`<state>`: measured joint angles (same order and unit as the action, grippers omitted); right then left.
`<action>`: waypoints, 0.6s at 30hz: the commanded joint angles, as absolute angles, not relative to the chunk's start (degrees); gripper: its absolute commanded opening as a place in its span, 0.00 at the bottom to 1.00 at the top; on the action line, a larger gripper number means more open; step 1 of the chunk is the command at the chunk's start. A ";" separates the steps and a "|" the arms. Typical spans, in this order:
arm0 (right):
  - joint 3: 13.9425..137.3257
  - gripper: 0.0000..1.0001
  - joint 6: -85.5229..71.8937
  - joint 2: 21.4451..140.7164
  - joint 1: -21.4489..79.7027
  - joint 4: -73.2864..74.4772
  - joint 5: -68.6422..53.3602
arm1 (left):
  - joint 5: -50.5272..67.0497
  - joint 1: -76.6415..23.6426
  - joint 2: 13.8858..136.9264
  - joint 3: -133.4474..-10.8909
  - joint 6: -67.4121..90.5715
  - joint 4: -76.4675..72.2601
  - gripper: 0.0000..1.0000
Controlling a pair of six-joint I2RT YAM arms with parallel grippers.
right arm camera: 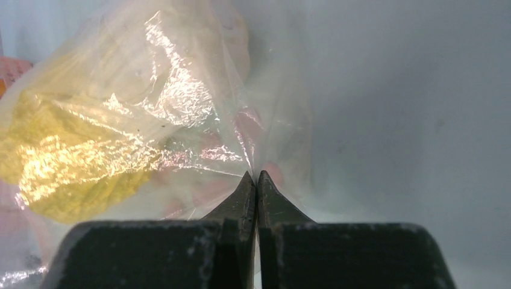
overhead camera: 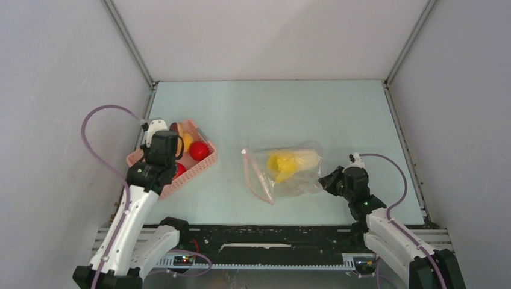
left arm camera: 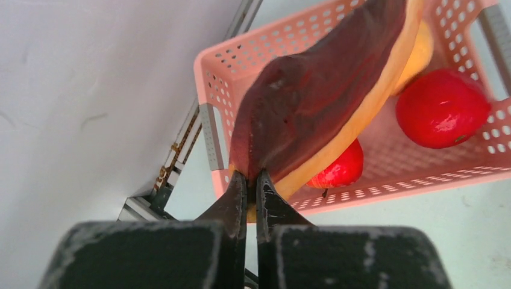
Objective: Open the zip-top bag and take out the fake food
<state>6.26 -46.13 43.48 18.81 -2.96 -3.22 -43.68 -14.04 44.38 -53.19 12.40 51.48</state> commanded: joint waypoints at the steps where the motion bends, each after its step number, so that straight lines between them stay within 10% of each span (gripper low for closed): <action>1: 5.94 0.00 -46.19 43.05 17.81 -4.82 -3.67 | -42.96 -11.54 47.49 -50.49 12.98 46.72 0.06; 9: 7.03 0.00 -44.85 42.69 18.19 -3.29 -4.31 | -49.62 -10.56 46.87 -50.48 15.41 48.92 0.75; 18: 9.27 0.01 -43.08 42.52 18.28 -0.69 -5.89 | -31.48 -11.97 42.50 -55.37 19.69 53.41 0.90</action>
<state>6.48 -44.47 42.46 18.04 -1.26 -4.56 -42.57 -11.07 45.28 -50.57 16.08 52.23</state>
